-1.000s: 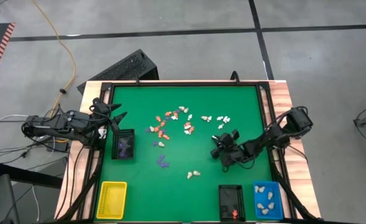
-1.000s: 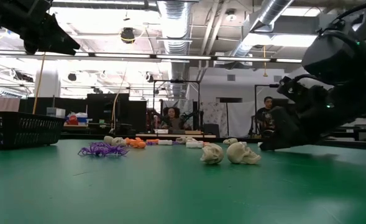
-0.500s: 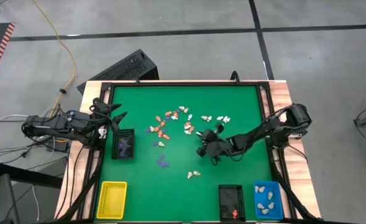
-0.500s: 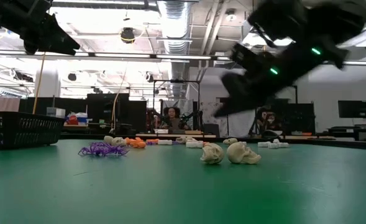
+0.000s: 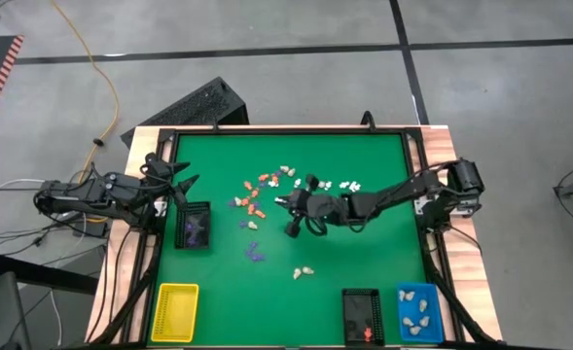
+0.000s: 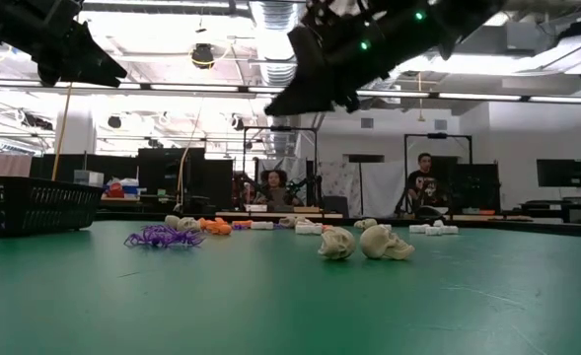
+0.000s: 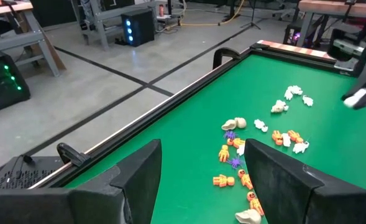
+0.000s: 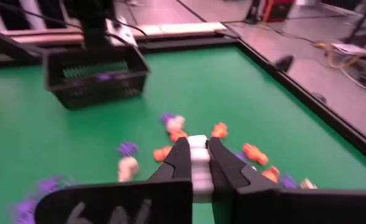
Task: Sort Halloween decoration
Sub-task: Put the white skeleton toy into the yellow basket
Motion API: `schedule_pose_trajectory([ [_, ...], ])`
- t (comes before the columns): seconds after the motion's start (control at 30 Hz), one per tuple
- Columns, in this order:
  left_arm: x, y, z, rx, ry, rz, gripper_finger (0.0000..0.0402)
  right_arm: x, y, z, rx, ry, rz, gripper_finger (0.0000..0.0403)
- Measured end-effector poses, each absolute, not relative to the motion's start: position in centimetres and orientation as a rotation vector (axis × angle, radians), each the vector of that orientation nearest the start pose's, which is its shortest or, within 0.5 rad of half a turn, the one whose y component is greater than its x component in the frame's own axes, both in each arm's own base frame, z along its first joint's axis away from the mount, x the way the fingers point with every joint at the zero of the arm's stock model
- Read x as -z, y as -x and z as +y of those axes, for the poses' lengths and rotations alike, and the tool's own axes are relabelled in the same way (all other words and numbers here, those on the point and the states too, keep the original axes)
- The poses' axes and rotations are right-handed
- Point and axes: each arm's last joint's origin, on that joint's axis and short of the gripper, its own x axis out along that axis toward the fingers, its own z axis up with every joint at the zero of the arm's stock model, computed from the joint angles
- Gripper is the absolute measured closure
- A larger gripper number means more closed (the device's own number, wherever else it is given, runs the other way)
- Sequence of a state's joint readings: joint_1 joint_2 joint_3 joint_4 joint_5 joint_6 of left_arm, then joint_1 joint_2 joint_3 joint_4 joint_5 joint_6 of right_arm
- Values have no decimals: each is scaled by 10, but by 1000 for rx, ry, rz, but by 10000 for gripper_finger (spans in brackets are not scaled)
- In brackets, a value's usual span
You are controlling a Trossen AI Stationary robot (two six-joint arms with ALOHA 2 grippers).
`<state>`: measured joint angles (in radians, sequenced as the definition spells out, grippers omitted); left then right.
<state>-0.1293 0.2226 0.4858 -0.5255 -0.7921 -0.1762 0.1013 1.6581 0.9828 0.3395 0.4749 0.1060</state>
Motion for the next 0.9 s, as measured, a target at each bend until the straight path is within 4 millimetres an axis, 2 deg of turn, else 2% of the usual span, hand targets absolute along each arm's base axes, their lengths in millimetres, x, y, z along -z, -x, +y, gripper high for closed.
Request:
schedule_pose_trajectory([
  [0.1, -261, -71, 12, -677, 51, 180, 181, -239, -366, 25, 340, -10, 252, 368],
  [0.2, -261, -71, 12, -676, 51, 180, 181, -242, -381, 29, 286, 1, 218, 368],
  [0.43, -261, -71, 12, -676, 48, 179, 181, -230, -452, 46, 99, 66, 215, 368],
  [0.63, -262, -71, 12, -676, 49, 172, 181, -230, -509, 58, -94, 68, 195, 368],
  [0.77, -262, -71, 11, -673, 53, 166, 181, -225, -541, 66, -210, 66, 211, 367],
  [0.9, -263, -71, 11, -672, 55, 162, 181, -221, -564, 75, -302, 79, 223, 367],
])
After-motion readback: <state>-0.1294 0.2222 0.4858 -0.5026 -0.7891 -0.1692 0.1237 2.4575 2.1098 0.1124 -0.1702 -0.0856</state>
